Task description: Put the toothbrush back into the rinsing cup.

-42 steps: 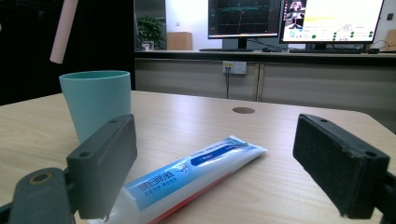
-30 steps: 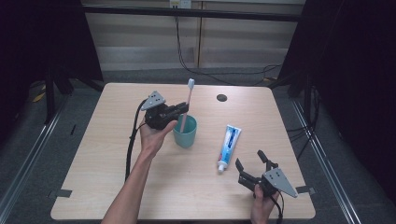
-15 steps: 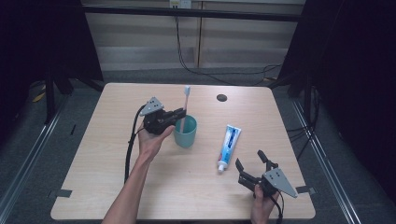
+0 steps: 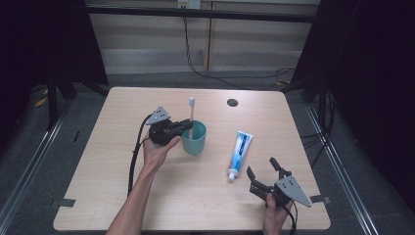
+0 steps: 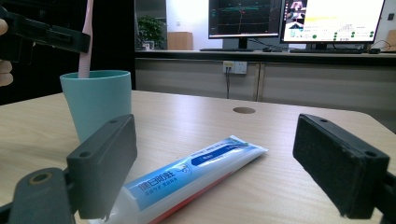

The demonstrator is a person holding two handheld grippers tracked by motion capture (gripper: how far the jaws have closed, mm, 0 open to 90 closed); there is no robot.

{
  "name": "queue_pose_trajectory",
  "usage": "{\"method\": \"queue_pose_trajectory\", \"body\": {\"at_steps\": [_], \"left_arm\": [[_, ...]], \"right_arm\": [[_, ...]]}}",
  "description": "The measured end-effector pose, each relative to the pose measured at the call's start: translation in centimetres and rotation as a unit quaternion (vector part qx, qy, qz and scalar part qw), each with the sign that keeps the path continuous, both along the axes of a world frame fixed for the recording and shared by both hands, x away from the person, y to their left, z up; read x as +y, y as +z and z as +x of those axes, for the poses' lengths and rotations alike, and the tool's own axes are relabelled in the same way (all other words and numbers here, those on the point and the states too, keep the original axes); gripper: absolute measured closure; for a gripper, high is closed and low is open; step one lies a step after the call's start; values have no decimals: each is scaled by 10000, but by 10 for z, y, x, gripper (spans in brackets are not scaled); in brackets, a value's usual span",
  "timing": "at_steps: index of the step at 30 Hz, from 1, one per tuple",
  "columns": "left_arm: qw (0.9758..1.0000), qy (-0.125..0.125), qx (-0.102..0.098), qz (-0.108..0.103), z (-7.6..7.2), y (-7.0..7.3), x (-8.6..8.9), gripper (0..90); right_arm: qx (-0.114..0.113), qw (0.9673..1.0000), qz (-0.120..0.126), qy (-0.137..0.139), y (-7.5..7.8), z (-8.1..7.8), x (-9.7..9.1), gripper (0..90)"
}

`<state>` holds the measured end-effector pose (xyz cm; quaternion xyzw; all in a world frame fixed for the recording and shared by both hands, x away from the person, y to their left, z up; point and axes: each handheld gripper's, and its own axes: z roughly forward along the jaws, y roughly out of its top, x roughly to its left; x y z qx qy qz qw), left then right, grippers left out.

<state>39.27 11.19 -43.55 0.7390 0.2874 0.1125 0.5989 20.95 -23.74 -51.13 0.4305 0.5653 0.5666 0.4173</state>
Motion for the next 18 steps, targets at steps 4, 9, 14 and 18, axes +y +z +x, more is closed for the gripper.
{"method": "queue_pose_trajectory", "body": {"at_steps": [4,9,14,18], "left_arm": [[10000,-26,11,-44,0,-2,3,805],[10000,-23,46,-71,-1,0,6,685],[10000,44,42,-56,-4,4,10,579],[9999,75,49,-64,-6,7,13,451]], "right_arm": [[1,10000,-4,1,0,0,0,130],[0,10000,0,-6,0,0,0,130],[8,10000,5,-4,0,0,0,130],[3,10000,4,-7,0,0,0,130]]}}
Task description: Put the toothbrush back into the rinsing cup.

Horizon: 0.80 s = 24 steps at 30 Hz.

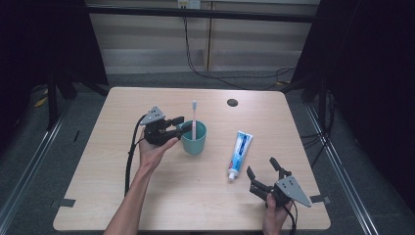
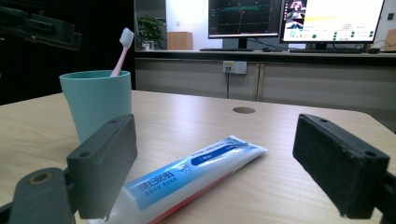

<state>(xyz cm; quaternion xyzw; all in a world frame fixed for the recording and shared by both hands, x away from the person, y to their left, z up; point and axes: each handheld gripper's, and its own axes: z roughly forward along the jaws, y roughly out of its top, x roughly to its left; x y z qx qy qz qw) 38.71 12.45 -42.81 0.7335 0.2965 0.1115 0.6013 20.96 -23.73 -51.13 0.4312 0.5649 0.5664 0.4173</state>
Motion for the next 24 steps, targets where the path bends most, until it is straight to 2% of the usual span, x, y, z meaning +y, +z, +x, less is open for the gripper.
{"method": "queue_pose_trajectory", "body": {"at_steps": [9,11,17,20,22,24], "left_arm": [[9998,174,95,79,-3,3,10,250],[9996,232,81,171,-5,3,12,218],[9997,126,43,227,-11,1,23,159],[9996,102,18,258,-15,0,25,159],[9998,33,37,195,-17,-1,27,158],[9998,73,11,200,-20,-1,30,158]], "right_arm": [[18,10000,-7,-17,0,0,0,130],[21,10000,-3,-20,0,0,0,130],[23,10000,-5,-38,0,0,0,130],[24,10000,-3,-30,0,1,1,130],[18,10000,-5,-34,0,0,0,130],[6,10000,-2,-28,0,0,0,130]]}}
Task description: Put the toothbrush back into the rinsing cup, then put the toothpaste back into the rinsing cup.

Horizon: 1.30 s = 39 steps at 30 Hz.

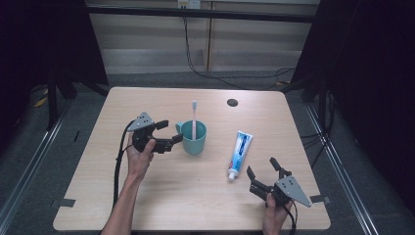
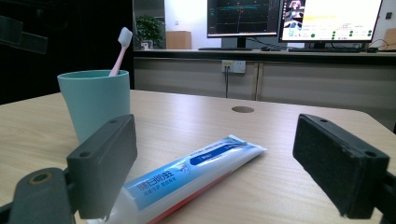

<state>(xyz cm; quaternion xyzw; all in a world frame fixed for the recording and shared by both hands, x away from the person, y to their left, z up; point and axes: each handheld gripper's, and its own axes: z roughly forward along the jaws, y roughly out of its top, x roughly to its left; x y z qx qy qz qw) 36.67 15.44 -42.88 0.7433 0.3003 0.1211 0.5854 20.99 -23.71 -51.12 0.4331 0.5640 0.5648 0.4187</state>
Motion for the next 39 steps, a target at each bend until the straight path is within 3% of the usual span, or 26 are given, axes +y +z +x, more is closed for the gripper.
{"method": "queue_pose_trajectory", "body": {"at_steps": [16,28,31,33,35,37,39], "left_arm": [[9995,188,-141,224,-19,-9,23,158],[9973,562,-230,418,-46,-34,43,157],[9972,596,-282,338,-51,-36,48,157],[9952,766,-451,401,-60,-42,52,156],[9941,773,-594,476,-67,-41,53,156],[9952,685,-538,452,-72,-41,53,155],[9946,679,-653,435,-79,-44,52,158]], "right_arm": [[28,10000,17,-25,0,0,0,130],[13,10000,10,41,0,0,0,125],[8,10000,28,39,0,0,0,125],[35,10000,37,25,0,0,0,125],[44,10000,32,7,0,0,0,124],[76,10000,30,2,0,1,0,124],[82,10000,9,-3,1,1,0,124]]}}
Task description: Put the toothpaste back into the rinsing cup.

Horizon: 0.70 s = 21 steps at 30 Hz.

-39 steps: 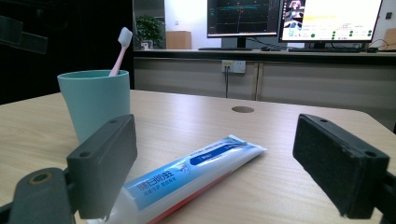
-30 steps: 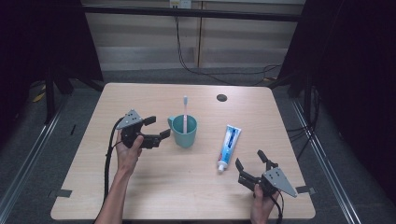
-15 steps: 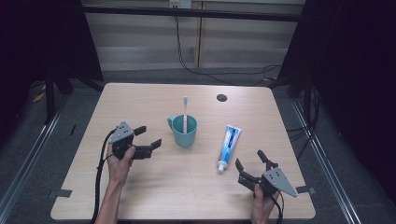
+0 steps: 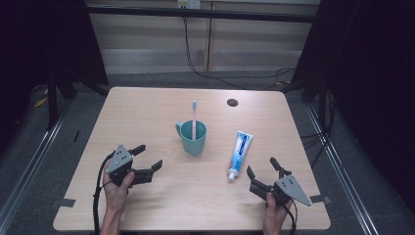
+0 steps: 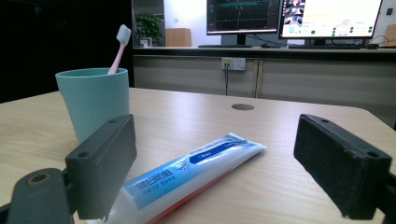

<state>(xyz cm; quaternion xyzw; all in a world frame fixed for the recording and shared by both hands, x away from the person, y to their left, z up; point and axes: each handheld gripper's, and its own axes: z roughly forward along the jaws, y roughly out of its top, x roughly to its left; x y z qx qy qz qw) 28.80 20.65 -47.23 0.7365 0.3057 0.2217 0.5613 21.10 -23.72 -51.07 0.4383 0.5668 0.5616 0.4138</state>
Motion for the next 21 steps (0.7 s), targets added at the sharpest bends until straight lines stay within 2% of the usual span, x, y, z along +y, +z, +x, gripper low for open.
{"method": "queue_pose_trajectory", "body": {"at_steps": [2,4,6,8,9,10,12,13,14,16,19,21], "left_arm": [[10000,29,10,-26,-4,-4,1,156],[9999,-33,159,-34,-7,-6,2,156],[9995,168,-62,-270,-14,-9,3,153],[9998,185,27,-65,-15,-11,4,156],[9999,120,74,-84,-16,-12,4,156],[9998,147,20,-127,-17,-13,4,159],[9993,323,-118,-170,-22,-18,3,158],[9993,291,-60,-225,-23,-21,4,159],[9997,210,52,-131,-22,-23,4,158],[9997,249,-13,86,-25,-24,0,158],[9999,111,-33,-15,-25,-24,-1,157],[9999,115,-8,20,-25,-25,-2,157]], "right_arm": [[51,10000,-38,-2,0,1,1,125],[59,10000,-49,-19,0,1,1,126],[135,9999,-23,13,1,2,1,126],[234,9997,-6,9,2,4,0,126],[259,9997,-4,0,2,5,0,126],[299,9995,7,28,2,5,0,126],[362,9993,-17,47,2,6,0,125],[409,9991,-32,70,3,7,1,125],[467,9989,-55,75,3,8,1,125],[571,9983,-76,48,4,8,1,126],[744,9972,-74,40,4,10,0,128],[829,9965,-48,67,5,10,0,131]]}}
